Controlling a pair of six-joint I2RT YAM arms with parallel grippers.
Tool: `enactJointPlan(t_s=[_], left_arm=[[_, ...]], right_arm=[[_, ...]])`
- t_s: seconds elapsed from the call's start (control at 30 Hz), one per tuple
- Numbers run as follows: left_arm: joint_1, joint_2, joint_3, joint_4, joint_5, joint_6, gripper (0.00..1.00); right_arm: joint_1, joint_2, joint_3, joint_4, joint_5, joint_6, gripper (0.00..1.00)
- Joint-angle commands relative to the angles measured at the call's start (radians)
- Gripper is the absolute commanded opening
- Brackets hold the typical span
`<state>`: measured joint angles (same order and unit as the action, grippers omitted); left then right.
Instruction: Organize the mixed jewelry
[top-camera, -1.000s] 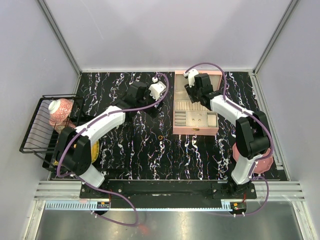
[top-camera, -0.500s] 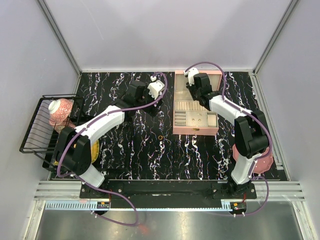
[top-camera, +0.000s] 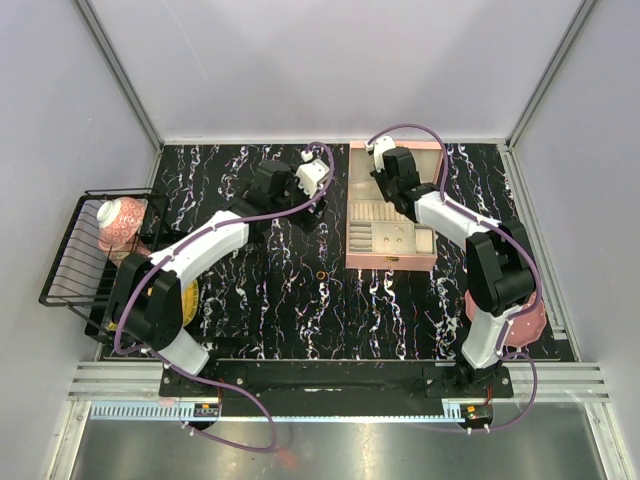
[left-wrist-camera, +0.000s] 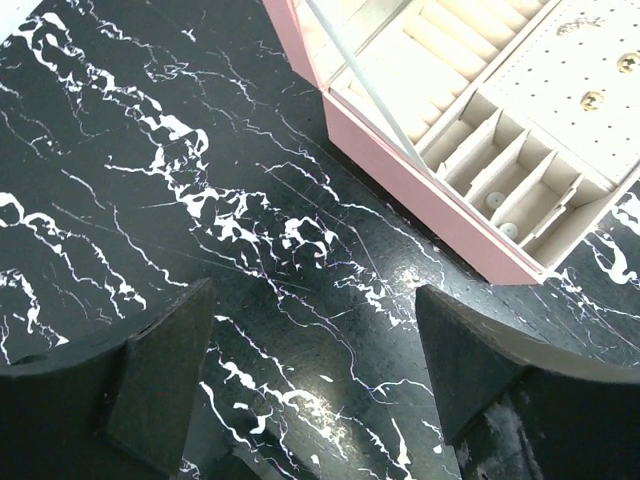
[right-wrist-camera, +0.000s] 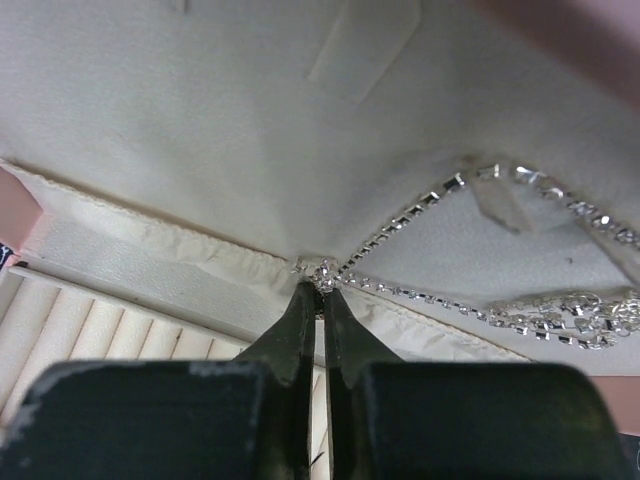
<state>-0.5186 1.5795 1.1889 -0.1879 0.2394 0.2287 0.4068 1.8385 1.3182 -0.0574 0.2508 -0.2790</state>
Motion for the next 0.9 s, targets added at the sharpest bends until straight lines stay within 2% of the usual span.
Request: enactJointPlan(t_s=[0.0, 0.13, 0.27, 0.47, 0.53, 0.77, 0.87], left_arm=[[0.0, 0.014, 0.044, 0.068, 0.09, 0.032, 0.84], [-0.027, 0.042, 0.083, 0.088, 0.112, 0.11, 0.83], [-0.086, 0.079, 0.106, 0.119, 0.083, 0.251, 0.83], [-0.106, 0.166, 0.188, 0.136, 0.086, 0.368, 0.83], [-0.11, 0.21, 0.26, 0.096, 0.067, 0.377, 0.83], [-0.139, 0.257, 0.365, -0.008, 0.035, 0.579, 0.84], [-0.141, 0.313, 0.463, -0.073, 0.038, 0.635, 0.84]], right_arm=[[0.015, -0.03, 0.026, 0.065, 0.042, 0.017, 0.01], [0.015, -0.076, 0.039, 0.027, 0.071, 0.015, 0.0], [0.015, -0.113, 0.067, -0.021, 0.087, 0.012, 0.0], [0.015, -0.162, 0.095, -0.09, 0.081, 0.012, 0.0], [0.013, -0.174, 0.101, -0.117, 0.079, 0.008, 0.0], [0.015, -0.173, 0.108, -0.162, 0.073, 0.006, 0.0], [0.015, -0.162, 0.102, -0.163, 0.068, 0.011, 0.0]])
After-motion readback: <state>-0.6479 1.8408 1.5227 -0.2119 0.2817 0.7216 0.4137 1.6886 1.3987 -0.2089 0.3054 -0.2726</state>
